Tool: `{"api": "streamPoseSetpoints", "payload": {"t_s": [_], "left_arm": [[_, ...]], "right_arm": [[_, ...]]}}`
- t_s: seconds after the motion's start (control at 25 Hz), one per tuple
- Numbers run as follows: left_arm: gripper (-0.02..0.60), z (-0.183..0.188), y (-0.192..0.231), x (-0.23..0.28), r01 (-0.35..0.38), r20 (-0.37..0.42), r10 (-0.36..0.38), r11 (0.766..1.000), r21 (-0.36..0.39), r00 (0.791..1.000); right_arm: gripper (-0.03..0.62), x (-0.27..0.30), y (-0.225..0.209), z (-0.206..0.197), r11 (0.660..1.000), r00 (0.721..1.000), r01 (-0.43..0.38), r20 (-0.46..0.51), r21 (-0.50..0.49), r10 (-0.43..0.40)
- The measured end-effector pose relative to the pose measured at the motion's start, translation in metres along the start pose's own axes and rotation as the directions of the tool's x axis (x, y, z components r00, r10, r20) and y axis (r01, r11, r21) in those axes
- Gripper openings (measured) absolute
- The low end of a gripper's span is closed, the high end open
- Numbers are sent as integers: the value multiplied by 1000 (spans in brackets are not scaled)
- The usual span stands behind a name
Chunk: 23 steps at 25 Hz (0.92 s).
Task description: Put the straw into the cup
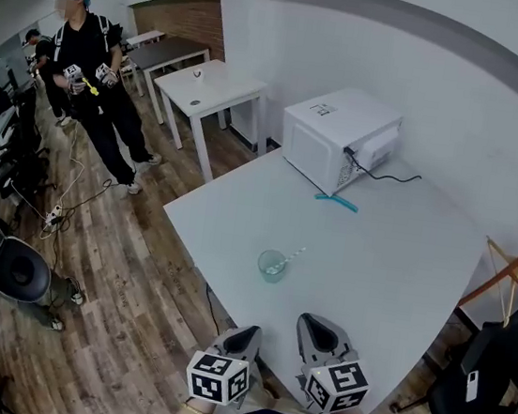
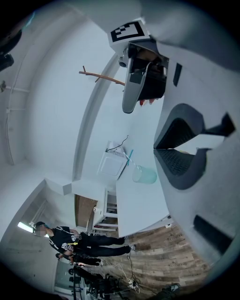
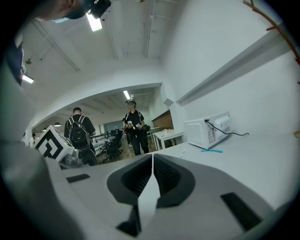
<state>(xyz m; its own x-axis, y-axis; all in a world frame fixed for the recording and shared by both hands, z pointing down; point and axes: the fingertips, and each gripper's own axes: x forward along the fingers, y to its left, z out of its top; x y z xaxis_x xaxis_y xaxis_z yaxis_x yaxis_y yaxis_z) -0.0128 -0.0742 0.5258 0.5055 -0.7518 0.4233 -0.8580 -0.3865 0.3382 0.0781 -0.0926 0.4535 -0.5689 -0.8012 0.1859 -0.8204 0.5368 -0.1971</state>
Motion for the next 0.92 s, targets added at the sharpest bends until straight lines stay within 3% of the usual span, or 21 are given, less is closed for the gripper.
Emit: {"api": "streamPoseSetpoints", "payload": {"t_s": [0.92], "left_arm": [[20, -1, -3, -11, -5, 14, 5, 1000, 0, 1000]], "right_arm": [[34, -3, 15, 4, 999, 999, -32, 8, -38, 32]]}}
